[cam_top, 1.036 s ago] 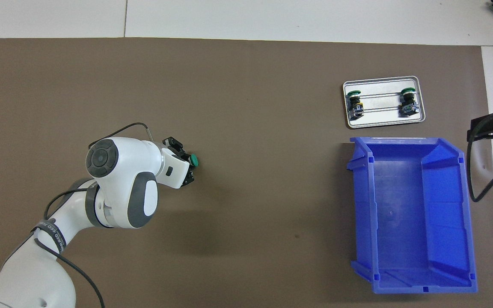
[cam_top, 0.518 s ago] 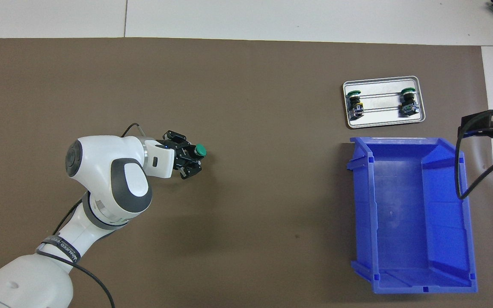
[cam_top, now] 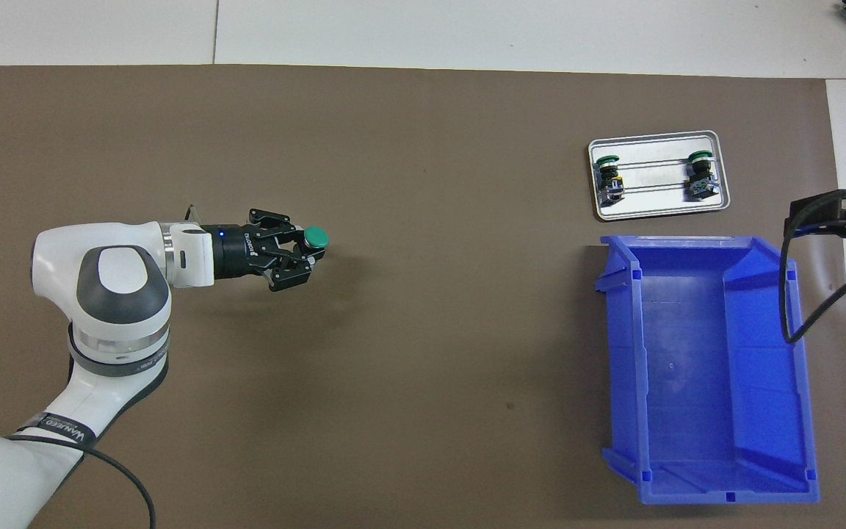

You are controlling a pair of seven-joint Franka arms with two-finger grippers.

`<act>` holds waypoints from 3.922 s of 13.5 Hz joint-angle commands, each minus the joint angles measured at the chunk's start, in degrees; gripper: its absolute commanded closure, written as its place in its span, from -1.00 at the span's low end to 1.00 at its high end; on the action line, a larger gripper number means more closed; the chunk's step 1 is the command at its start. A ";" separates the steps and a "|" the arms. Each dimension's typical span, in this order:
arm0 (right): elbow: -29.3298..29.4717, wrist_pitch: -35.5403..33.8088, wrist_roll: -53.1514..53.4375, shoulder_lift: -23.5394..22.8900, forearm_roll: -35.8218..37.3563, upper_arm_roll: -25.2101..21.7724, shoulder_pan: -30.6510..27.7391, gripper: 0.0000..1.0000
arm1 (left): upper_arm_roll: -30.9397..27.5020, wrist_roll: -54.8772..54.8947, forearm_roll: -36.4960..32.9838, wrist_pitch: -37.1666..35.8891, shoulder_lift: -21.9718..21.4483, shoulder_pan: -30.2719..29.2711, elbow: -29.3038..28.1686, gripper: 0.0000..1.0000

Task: Place and press button with both arms

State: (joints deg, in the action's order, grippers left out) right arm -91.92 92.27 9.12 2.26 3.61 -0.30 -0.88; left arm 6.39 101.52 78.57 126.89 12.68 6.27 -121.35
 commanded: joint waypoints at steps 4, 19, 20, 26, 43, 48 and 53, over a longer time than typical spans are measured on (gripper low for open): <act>-1.95 0.97 0.19 1.52 -0.53 0.83 -0.17 -1.00 | 0.11 13.41 9.46 -6.97 -3.09 -2.30 -5.38 0.54; -4.23 1.33 0.37 2.40 -0.44 0.83 -0.26 -1.00 | -0.32 40.77 16.52 -31.08 4.73 -10.31 -13.82 0.42; -4.15 1.42 0.37 2.40 -0.44 0.83 -0.26 -1.00 | -0.33 40.77 16.44 -30.82 4.81 -10.13 -13.91 0.39; -4.41 1.33 0.37 2.66 -0.44 0.83 -0.26 -1.00 | -0.24 44.71 16.52 -29.94 5.60 -9.52 -14.44 0.32; -4.85 1.33 0.37 2.84 -0.44 0.83 -0.35 -1.00 | -0.33 54.31 16.44 -34.34 13.16 -9.34 -14.17 0.12; -4.85 1.33 0.37 2.84 -0.44 0.75 -0.35 -1.00 | -0.41 54.31 16.17 -34.60 13.08 -9.87 -14.35 -0.18; -4.94 1.33 0.28 2.84 -0.44 0.83 -0.44 -1.00 | -0.41 53.78 16.17 -34.34 12.99 -9.96 -14.17 -1.00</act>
State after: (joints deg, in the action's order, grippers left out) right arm -94.75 92.78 9.12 3.40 3.61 0.17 -0.84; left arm 6.40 153.91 93.96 93.78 24.37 -3.37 -135.47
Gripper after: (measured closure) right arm 0.000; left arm 0.004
